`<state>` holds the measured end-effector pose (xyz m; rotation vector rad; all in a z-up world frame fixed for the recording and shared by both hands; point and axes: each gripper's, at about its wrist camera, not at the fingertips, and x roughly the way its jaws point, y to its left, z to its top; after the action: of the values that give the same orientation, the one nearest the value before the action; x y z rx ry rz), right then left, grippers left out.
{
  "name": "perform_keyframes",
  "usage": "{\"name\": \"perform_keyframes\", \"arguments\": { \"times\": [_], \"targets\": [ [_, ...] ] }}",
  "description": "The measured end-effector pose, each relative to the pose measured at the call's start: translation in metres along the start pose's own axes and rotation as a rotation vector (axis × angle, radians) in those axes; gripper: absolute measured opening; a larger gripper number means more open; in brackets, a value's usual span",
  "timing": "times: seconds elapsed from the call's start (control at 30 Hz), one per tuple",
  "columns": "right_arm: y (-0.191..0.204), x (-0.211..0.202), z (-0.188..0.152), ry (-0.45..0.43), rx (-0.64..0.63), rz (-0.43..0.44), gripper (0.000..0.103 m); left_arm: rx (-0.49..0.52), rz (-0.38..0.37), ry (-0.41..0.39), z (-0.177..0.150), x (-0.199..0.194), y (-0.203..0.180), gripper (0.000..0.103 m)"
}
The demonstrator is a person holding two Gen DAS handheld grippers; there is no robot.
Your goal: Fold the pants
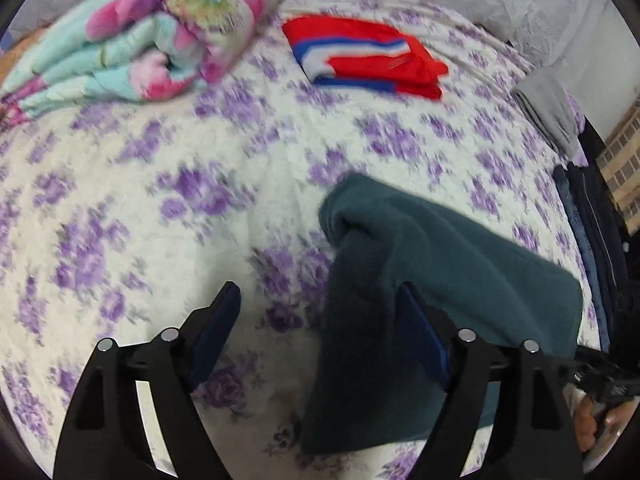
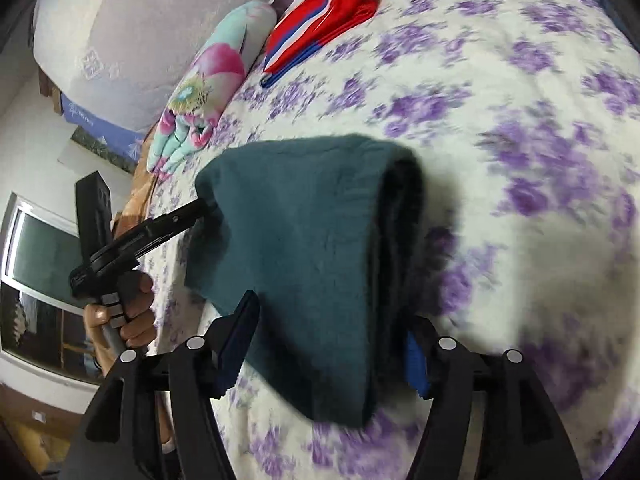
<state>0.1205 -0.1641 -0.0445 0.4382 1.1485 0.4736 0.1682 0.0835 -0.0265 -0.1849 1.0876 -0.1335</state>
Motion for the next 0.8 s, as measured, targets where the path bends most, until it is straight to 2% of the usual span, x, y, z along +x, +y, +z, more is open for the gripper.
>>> {"name": "perform_keyframes", "arguments": {
  "times": [0.03, 0.07, 0.13, 0.17, 0.2, 0.27, 0.33, 0.43, 0.5, 0.53, 0.57, 0.6, 0.63, 0.67, 0.7, 0.73, 0.77, 0.8],
  "targets": [
    [0.001, 0.005, 0.005, -0.006, -0.006, -0.017, 0.039, 0.010, -0.014, 0.041, -0.003, 0.009, -0.002, 0.077],
    [-0.002, 0.009, 0.010, -0.003, 0.007, 0.002, 0.029, 0.022, -0.008, 0.061, -0.006, 0.017, -0.005, 0.074],
    [-0.006, 0.010, 0.022, -0.003, 0.024, 0.057, 0.024, 0.069, 0.003, 0.039, -0.009, 0.020, -0.015, 0.052],
    [-0.001, 0.001, 0.025, -0.024, -0.007, 0.081, 0.023, 0.080, -0.029, 0.036, -0.009, 0.015, -0.021, 0.026],
    [0.004, -0.006, 0.028, -0.044, -0.036, 0.094, 0.023, 0.071, -0.014, 0.013, -0.008, 0.006, -0.023, 0.020],
    [0.021, -0.024, 0.039, -0.097, -0.127, 0.084, 0.022, 0.068, -0.059, -0.040, -0.004, -0.013, -0.029, 0.014],
    [0.042, -0.042, 0.057, -0.172, -0.241, 0.044, 0.022, 0.081, -0.039, -0.106, 0.005, -0.034, -0.038, 0.014],
    [0.066, -0.066, 0.091, -0.253, -0.369, 0.045, 0.022, 0.084, 0.002, -0.238, 0.030, -0.065, -0.051, 0.014],
    [0.076, -0.064, 0.116, -0.259, -0.428, 0.040, 0.023, 0.066, 0.013, -0.290, 0.049, -0.074, -0.053, 0.015],
    [0.074, -0.059, 0.133, -0.255, -0.442, 0.020, 0.026, 0.052, 0.010, -0.293, 0.056, -0.074, -0.050, 0.016],
    [0.069, -0.051, 0.146, -0.255, -0.454, -0.007, 0.035, 0.024, 0.013, -0.292, 0.066, -0.069, -0.046, 0.018],
    [0.062, -0.041, 0.157, -0.257, -0.466, -0.038, 0.044, -0.010, 0.042, -0.307, 0.077, -0.058, -0.039, 0.029],
    [0.046, -0.023, 0.170, -0.243, -0.461, -0.108, 0.072, -0.022, 0.095, -0.326, 0.082, -0.048, -0.035, 0.066],
    [0.025, -0.004, 0.181, -0.212, -0.400, -0.217, 0.079, -0.026, 0.185, -0.325, 0.085, -0.033, -0.031, 0.084],
    [0.009, 0.011, 0.185, -0.167, -0.334, -0.291, 0.079, -0.038, 0.344, -0.253, 0.085, -0.005, -0.022, 0.085],
    [-0.018, 0.026, 0.187, -0.094, -0.219, -0.348, 0.069, -0.036, 0.398, -0.177, 0.084, 0.014, -0.018, 0.077],
    [-0.032, 0.029, 0.184, -0.071, -0.165, -0.319, 0.055, -0.036, 0.405, -0.100, 0.080, 0.030, -0.011, 0.076],
    [-0.041, 0.029, 0.179, -0.074, -0.151, -0.278, 0.055, -0.046, 0.380, -0.058, 0.074, 0.040, -0.005, 0.077]
  ]
}}
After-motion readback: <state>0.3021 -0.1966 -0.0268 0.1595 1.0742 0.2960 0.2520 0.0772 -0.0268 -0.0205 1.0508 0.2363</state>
